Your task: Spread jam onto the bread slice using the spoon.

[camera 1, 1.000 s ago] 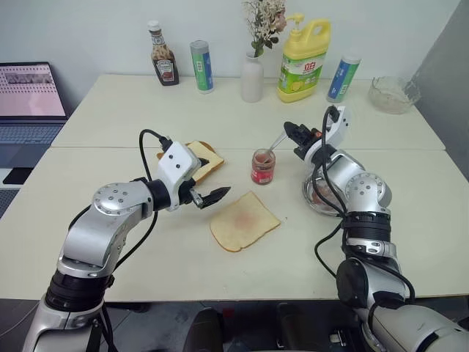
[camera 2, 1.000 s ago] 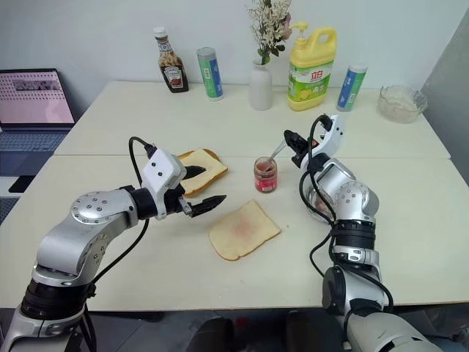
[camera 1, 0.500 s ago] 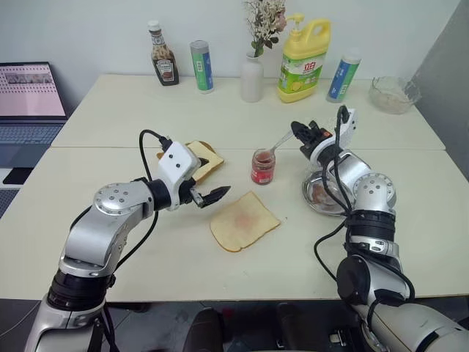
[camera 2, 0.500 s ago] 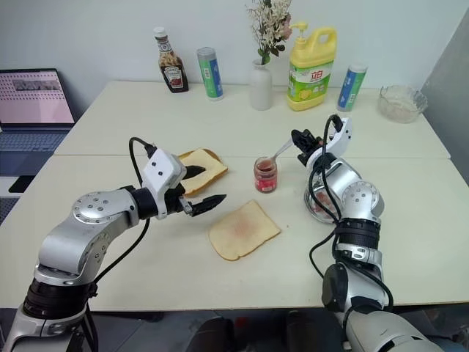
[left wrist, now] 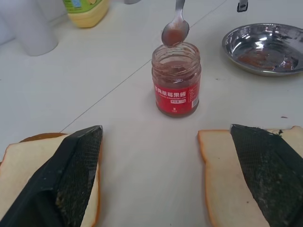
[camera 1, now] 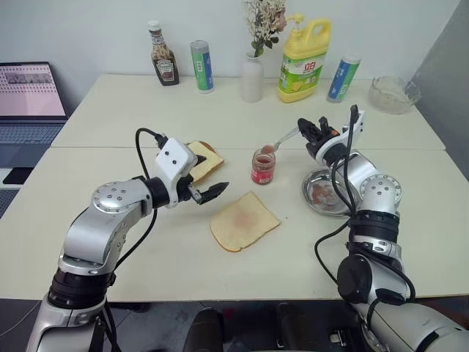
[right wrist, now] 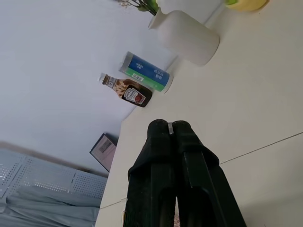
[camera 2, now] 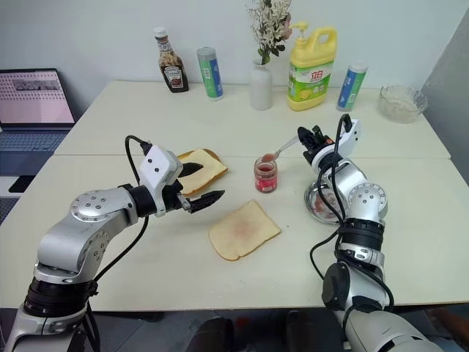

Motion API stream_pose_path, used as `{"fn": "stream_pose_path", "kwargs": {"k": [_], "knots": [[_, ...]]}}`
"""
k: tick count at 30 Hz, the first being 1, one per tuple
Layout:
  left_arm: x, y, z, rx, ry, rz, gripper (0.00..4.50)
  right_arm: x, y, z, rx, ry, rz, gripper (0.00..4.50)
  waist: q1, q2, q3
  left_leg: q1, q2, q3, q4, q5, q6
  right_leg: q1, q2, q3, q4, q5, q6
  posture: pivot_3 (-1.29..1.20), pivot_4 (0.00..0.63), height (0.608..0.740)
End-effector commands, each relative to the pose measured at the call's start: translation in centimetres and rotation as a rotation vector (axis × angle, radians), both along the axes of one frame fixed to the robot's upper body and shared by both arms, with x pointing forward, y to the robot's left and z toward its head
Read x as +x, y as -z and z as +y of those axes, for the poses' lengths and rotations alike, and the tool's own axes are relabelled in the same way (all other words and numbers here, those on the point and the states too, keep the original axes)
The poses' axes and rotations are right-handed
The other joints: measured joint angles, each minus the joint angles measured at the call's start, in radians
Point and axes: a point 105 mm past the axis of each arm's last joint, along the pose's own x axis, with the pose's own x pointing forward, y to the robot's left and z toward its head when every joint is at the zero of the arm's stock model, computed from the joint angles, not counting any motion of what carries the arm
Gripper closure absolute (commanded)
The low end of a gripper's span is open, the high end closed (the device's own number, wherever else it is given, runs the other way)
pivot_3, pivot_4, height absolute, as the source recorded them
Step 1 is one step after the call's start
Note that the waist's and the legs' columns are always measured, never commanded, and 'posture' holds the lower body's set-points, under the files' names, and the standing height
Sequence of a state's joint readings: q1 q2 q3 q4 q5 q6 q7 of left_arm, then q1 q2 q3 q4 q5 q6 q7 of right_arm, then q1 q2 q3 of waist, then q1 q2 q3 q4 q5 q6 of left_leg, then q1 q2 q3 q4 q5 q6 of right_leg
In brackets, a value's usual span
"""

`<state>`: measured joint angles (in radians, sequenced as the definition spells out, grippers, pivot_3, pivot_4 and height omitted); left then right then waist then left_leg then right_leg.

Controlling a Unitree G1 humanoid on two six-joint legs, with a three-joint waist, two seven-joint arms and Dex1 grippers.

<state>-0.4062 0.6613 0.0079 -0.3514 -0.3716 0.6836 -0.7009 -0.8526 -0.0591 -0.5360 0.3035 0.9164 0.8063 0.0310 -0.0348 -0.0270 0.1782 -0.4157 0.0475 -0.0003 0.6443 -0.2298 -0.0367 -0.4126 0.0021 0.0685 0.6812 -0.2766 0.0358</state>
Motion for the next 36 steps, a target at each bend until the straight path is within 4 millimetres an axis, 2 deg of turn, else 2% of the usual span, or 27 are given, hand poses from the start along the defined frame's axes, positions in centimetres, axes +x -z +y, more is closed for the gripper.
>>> {"fn": "stream_pose_path", "kwargs": {"k": [1,6,10,12,16,21,25,28,30,36], "knots": [[-0.4,-1.9,-0.5,-0.019,0.052,-0.073,0.00,-0.9,-3.8,0.3,0.028,-0.023,-0.114,4.46,0.000,0.000,0.000,0.000,0.000,0.000,0.000,0.000,0.000,0.000,0.000,0.000,0.000,0.000,0.000,0.00,0.150,0.740],[-1.5,-1.9,-0.2,0.002,0.107,-0.073,0.00,-2.6,-5.8,1.5,0.020,-0.087,-0.175,4.46,-0.001,0.000,0.000,-0.001,0.000,0.000,0.000,0.000,0.000,-0.001,0.000,0.000,0.000,0.000,0.000,0.00,0.150,0.740],[-3.6,-1.4,1.5,0.065,0.156,-0.028,0.00,-5.1,-6.6,3.3,0.013,-0.194,-0.210,4.46,-0.010,0.000,0.000,-0.001,0.001,0.000,-0.002,0.000,0.000,-0.002,0.000,0.000,0.000,0.000,0.000,0.00,0.150,0.740],[-4.8,-0.7,2.4,0.115,0.176,0.019,0.00,-6.6,-6.0,4.4,-0.043,-0.251,-0.220,4.46,-0.015,0.000,0.000,-0.001,0.001,0.000,-0.002,0.000,0.000,-0.003,0.000,0.000,0.000,0.000,0.000,0.00,0.150,0.740],[-6.9,1.9,5.1,0.250,0.170,0.110,0.00,-9.5,-3.5,7.2,-0.205,-0.361,-0.251,4.46,-0.023,0.001,0.000,-0.001,0.001,0.001,-0.004,0.000,0.000,-0.003,0.000,0.001,-0.001,0.000,-0.001,0.00,0.150,0.740],[-7.8,2.9,5.4,0.251,0.179,0.142,0.00,-10.2,-1.7,8.6,-0.284,-0.404,-0.272,4.46,-0.020,0.001,0.001,-0.002,0.001,0.001,-0.003,0.000,0.000,-0.004,-0.001,0.001,-0.001,-0.001,-0.001,0.00,0.150,0.740],[-8.5,4.4,6.4,0.303,0.175,0.174,0.00,-11.3,1.2,11.7,-0.409,-0.509,-0.307,4.46,-0.023,0.000,0.000,-0.001,0.001,0.002,-0.002,0.000,0.000,-0.003,0.000,0.001,-0.001,-0.002,0.001,0.00,0.150,0.740],[-8.6,4.4,6.3,0.301,0.180,0.169,0.00,-11.1,2.4,12.5,-0.469,-0.524,-0.343,4.46,-0.022,0.000,0.000,-0.001,0.001,0.002,-0.003,0.000,0.000,-0.005,0.000,0.001,0.000,-0.001,-0.001,0.00,0.150,0.740],[-8.6,4.4,6.1,0.297,0.188,0.164,0.00,-10.9,2.7,12.7,-0.511,-0.525,-0.377,4.46,-0.021,0.000,0.000,-0.001,0.001,0.002,-0.002,0.000,0.000,-0.005,0.000,0.001,0.000,-0.001,-0.001,0.00,0.150,0.740],[-8.6,4.6,5.4,0.295,0.209,0.157,0.00,-11.4,2.0,12.9,-0.603,-0.542,-0.504,4.46,-0.021,-0.001,0.000,-0.002,0.001,0.002,-0.002,0.000,0.000,-0.004,0.000,0.001,0.000,-0.001,-0.001,0.00,0.150,0.740]]}}
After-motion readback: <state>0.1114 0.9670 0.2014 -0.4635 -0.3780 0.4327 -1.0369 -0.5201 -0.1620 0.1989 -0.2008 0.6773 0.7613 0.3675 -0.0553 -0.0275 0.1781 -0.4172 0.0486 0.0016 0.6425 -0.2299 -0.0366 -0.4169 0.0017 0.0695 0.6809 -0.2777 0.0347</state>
